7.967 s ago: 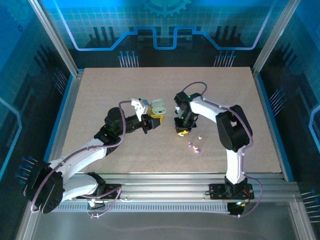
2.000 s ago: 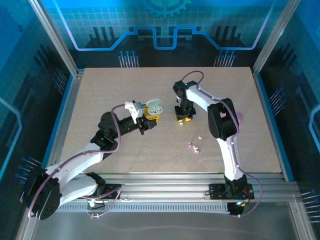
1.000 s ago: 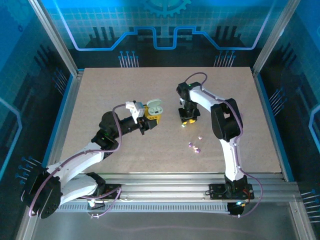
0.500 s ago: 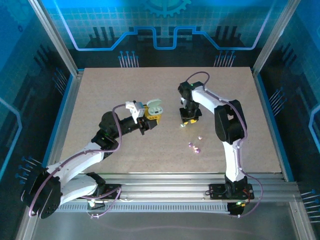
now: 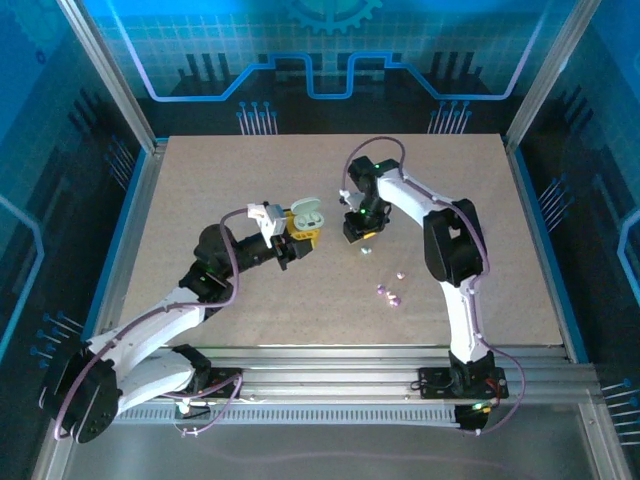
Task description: Insert wireless bluetooth earbuds into charging case
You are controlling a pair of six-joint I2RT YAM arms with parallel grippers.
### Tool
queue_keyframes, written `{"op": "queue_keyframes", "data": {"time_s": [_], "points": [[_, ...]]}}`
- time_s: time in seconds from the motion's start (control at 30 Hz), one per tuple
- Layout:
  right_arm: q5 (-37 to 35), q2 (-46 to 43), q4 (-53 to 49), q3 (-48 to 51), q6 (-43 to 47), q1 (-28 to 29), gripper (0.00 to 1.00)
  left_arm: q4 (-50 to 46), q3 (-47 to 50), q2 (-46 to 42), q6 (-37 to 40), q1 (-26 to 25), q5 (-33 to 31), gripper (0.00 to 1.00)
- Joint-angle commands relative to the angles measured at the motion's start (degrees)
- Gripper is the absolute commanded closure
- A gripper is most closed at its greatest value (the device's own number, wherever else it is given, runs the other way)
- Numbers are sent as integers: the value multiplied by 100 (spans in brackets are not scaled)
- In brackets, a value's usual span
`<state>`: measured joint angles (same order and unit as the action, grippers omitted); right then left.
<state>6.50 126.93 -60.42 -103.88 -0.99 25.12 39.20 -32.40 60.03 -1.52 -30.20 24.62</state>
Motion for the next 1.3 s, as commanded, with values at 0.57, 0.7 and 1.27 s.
{"op": "queue_keyframes", "data": {"time_s": [0.57,0.7,1.27], "points": [[-386,218,-570,25,152,45,70,23,-143,69,-10,-50,-4,63],[-417,253,-620,14,100,45,71,25,-139,73,-15,-54,-12,63],[-163,-28,-508,98,-309,-6,79,43,-143,164,-32,-65,-28,63]]}}
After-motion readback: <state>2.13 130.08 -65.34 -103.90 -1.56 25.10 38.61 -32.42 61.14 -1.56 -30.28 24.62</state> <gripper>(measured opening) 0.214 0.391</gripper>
